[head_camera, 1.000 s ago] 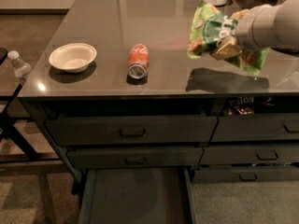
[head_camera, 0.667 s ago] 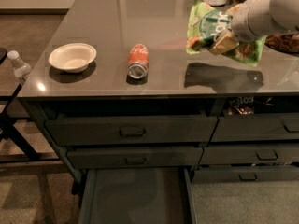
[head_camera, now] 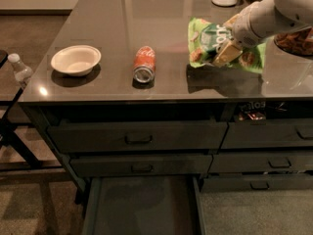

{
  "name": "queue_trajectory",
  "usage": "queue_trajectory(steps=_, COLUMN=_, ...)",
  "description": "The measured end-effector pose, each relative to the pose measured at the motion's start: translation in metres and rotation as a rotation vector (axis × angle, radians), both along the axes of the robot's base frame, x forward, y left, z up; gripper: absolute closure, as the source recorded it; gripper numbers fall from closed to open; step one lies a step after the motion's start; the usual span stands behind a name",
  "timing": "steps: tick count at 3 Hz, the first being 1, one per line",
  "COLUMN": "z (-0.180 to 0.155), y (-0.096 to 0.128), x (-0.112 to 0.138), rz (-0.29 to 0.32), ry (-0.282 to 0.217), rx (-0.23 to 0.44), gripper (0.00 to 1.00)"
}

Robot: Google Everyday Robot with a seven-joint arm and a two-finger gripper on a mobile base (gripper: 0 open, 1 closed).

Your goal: Pick green rice chip bag from bottom drawer and place on counter

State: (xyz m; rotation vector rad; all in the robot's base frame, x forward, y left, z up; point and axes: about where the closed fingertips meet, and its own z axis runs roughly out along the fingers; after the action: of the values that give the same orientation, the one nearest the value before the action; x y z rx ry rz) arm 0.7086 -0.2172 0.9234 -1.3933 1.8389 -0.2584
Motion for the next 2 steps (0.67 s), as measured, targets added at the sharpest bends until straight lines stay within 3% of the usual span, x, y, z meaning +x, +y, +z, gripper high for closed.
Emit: queue_trajectory(steps=2, z=-0.031, y=0.018, x=-0.009, rz=0.104, ry=0.094, rx=-0.021, gripper=1.00)
